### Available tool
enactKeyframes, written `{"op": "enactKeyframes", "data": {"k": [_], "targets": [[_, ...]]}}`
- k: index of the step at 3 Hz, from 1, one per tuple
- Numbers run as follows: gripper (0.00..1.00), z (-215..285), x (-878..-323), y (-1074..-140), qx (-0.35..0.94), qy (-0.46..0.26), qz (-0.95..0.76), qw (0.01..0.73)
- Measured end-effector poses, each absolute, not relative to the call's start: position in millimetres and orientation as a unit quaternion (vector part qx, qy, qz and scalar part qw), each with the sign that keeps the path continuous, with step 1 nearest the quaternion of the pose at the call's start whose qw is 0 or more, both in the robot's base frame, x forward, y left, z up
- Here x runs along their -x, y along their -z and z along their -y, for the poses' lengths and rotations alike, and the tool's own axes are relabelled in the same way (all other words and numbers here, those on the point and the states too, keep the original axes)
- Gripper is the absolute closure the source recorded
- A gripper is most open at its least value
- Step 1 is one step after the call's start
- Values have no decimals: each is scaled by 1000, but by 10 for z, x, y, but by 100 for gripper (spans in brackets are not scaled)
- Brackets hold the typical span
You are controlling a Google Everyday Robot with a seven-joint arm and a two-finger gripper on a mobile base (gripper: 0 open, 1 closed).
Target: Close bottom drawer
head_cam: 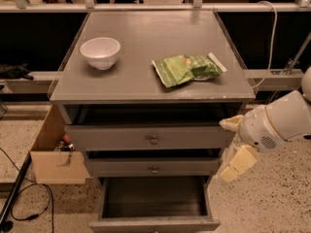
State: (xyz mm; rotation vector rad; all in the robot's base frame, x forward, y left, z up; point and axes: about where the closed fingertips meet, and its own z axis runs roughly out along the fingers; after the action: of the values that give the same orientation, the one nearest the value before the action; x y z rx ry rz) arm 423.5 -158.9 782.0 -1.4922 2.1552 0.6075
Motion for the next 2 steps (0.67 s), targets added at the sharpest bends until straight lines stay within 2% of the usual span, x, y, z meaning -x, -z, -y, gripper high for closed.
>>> {"op": "enactKeyframes", "data": {"k": [2], "targets": [[0, 1544, -4131, -7325, 519, -221, -790, 240]]}}
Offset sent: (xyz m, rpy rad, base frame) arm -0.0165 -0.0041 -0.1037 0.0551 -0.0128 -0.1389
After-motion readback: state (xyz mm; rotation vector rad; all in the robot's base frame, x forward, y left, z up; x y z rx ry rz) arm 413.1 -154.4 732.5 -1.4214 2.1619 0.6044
